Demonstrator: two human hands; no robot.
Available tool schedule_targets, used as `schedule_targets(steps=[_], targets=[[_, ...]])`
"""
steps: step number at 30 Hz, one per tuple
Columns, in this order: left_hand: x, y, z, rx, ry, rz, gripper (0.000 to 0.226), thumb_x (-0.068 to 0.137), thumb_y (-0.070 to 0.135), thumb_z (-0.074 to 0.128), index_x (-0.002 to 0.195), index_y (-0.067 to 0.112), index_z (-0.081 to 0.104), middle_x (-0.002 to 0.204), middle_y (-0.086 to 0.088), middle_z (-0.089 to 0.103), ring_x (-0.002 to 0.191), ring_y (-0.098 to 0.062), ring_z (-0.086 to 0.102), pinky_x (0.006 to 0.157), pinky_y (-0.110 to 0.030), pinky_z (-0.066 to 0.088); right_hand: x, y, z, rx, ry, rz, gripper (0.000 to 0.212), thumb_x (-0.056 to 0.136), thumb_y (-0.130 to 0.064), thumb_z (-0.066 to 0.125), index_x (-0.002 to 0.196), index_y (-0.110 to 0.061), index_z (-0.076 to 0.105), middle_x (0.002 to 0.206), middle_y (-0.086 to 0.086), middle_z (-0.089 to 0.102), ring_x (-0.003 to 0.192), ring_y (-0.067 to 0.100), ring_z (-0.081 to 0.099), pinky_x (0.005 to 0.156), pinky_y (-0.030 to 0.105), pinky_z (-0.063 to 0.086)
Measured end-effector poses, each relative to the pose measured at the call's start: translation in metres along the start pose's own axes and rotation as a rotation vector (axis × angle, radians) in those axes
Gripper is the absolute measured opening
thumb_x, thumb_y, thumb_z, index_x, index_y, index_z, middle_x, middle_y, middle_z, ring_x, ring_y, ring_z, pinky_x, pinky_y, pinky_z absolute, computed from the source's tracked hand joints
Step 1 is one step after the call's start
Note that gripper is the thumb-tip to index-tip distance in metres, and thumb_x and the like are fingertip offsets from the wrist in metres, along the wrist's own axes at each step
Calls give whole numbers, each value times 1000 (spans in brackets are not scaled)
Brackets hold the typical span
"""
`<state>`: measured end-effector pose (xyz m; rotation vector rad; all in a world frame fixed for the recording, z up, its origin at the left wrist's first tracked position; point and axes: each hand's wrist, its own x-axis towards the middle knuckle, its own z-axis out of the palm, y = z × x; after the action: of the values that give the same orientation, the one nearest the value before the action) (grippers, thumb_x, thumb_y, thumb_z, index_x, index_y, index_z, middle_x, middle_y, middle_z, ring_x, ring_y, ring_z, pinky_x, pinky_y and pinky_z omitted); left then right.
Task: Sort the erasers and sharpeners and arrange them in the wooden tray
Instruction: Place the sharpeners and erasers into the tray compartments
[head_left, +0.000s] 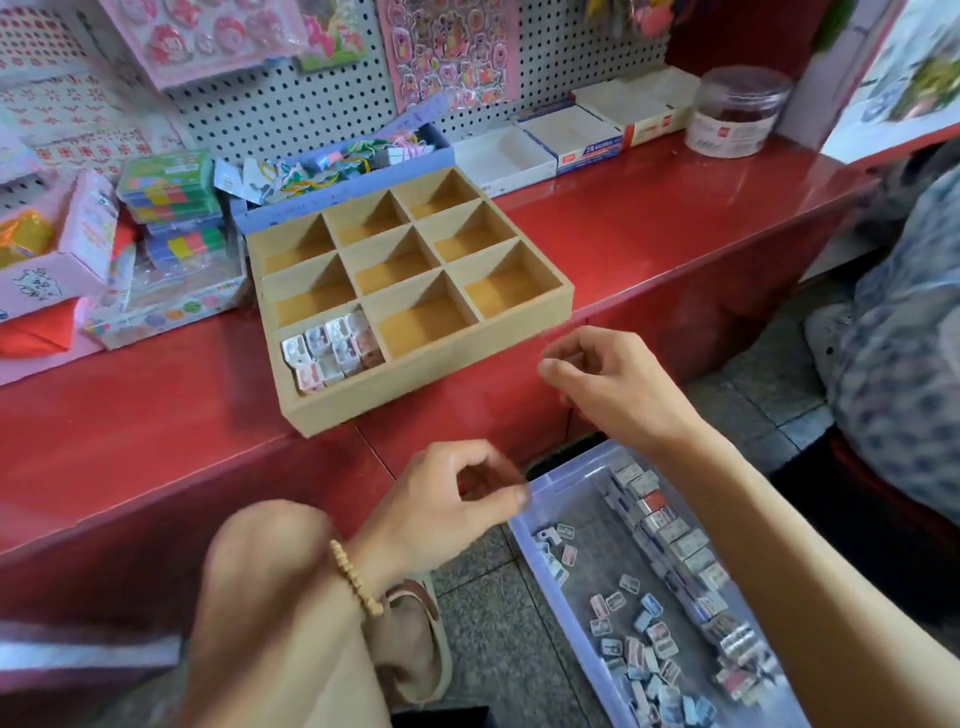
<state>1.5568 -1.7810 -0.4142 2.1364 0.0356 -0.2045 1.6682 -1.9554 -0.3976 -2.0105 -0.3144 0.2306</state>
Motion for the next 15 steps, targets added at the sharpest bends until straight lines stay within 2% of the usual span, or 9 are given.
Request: schedule_targets(steps=[2, 6, 8, 10, 12, 15], targets=[[-5, -8, 23, 8, -1, -60, 6, 82, 31, 75, 82, 26, 72, 80, 12, 73, 75, -4, 66, 75, -29, 52, -13, 19, -5, -13, -15, 32, 6, 89, -24, 67, 85, -20, 70, 72, 5, 67, 67, 20, 62, 69, 34, 50], [-14, -20, 68, -29, -20, -172, 10, 83, 34, 75, 87, 25, 72, 82, 9, 73, 75, -5, 66, 72, -27, 52, -37, 62, -15, -91, -89, 92, 5, 90, -24, 67, 85, -23, 69, 69, -8, 62, 64, 6, 55, 66, 25, 43], [-17, -26, 88, -55, -22, -197, 13, 80, 36, 73, 86, 24, 72, 81, 6, 73, 74, -7, 65, 71, -27, 51, -46, 85, -18, -91, -100, 129, 10, 90, -24, 67, 80, -28, 66, 67, -10, 62, 65, 6, 56, 68, 26, 44], [-19, -30, 106, -62, -2, -221, 13, 80, 34, 73, 89, 24, 71, 83, 2, 73, 75, -12, 65, 71, -27, 52, -55, 105, -19, -113, -115, 169, 6, 90, -25, 67, 85, -26, 66, 68, -13, 61, 71, 9, 57, 72, 27, 43], [-22, -35, 125, -82, 14, -252, 7, 83, 25, 75, 89, 24, 71, 86, -2, 71, 77, -14, 64, 71, -24, 52, -63, 127, -16, -134, -121, 199, 4, 90, -23, 66, 91, -20, 70, 74, -9, 65, 77, 12, 60, 71, 25, 40], [-25, -46, 149, -89, 37, -271, 9, 84, 18, 75, 88, 25, 71, 84, 0, 69, 76, -7, 61, 69, -14, 46, -72, 169, -1, -133, -134, 253, 9, 88, -20, 66, 93, -14, 72, 83, 1, 71, 82, 18, 64, 71, 25, 43]])
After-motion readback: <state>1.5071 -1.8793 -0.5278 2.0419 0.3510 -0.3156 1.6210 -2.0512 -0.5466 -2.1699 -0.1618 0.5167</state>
